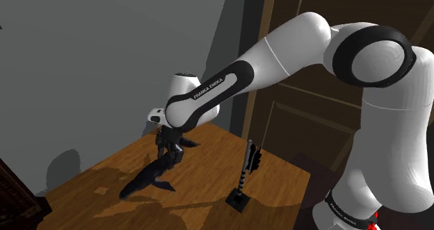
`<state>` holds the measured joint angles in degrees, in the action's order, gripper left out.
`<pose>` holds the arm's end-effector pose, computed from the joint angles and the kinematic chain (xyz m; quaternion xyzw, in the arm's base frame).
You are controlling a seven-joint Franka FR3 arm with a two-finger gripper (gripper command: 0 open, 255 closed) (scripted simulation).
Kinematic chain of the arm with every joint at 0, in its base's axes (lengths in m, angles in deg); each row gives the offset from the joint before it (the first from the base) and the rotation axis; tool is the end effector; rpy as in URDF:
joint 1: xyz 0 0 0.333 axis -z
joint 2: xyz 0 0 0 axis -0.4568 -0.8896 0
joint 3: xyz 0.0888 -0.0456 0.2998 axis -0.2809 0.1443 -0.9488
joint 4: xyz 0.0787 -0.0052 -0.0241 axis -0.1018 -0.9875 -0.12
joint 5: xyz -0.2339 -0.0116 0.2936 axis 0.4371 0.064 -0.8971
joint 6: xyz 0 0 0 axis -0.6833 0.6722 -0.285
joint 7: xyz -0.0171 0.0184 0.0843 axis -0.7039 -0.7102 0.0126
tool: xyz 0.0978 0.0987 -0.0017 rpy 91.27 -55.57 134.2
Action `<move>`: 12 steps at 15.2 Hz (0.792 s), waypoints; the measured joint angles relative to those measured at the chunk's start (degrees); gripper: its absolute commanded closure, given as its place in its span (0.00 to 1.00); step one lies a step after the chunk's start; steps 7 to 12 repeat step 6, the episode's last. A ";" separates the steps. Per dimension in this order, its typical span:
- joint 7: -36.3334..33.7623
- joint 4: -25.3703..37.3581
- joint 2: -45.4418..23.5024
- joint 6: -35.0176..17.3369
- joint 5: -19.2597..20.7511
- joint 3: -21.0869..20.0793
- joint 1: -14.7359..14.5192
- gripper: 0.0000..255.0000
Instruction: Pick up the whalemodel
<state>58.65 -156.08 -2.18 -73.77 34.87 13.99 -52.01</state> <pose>0.5146 0.3393 0.2818 -0.6788 -0.7162 -0.1184 0.1106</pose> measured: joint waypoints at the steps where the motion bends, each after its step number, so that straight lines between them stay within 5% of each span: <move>1: -0.22 0.24 0.40 0.63 0.15 0.06 0.00 1.00; 12: -1.22 1.04 2.39 3.38 0.78 0.34 0.03 1.00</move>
